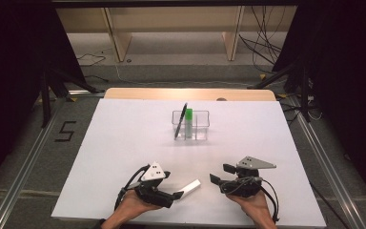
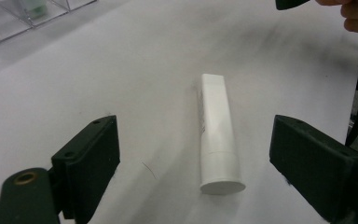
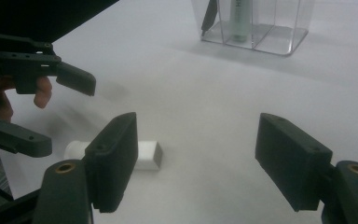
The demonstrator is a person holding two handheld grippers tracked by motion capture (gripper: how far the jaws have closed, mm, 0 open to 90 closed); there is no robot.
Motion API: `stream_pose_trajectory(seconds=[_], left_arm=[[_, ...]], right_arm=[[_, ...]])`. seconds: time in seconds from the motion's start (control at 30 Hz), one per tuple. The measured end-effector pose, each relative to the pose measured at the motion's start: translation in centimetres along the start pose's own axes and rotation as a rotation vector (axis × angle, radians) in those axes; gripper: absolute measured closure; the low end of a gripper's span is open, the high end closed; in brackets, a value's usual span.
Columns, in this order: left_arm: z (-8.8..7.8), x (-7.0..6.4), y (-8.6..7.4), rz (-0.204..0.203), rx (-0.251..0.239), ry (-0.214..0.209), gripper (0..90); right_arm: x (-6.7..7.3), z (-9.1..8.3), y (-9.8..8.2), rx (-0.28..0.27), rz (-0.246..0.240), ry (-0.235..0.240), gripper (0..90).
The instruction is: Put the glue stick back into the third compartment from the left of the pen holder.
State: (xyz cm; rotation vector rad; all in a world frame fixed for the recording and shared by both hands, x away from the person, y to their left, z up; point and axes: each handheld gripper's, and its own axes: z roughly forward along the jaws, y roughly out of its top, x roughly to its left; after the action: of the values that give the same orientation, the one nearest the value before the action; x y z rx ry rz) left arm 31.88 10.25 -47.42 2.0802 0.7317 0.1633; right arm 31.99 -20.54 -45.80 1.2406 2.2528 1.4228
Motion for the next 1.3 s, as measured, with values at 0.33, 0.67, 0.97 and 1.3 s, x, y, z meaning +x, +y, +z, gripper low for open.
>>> stream_pose_trajectory(seconds=[0.33, 0.67, 0.97, 1.3], left_arm=[[1.0, -0.2, 0.0, 0.001, 0.055, 0.003, 15.8], [2.1, -0.7, 0.3, 0.013, 0.101, 0.011, 17.9], [2.7, -0.7, 0.9, 0.012, 0.116, 0.026, 30.9], [3.8, -1.7, 1.0, 0.075, 0.183, 0.029, 46.7]], right_arm=[[-0.1, -0.5, -0.7, 0.001, 0.010, -0.002, 30.2], [0.1, -0.7, -1.2, 0.006, 0.015, -0.001, 30.3], [0.2, -0.9, -1.5, 0.008, 0.015, -0.001, 30.4], [0.3, -0.9, -1.5, 0.010, 0.016, -0.001, 30.8]])
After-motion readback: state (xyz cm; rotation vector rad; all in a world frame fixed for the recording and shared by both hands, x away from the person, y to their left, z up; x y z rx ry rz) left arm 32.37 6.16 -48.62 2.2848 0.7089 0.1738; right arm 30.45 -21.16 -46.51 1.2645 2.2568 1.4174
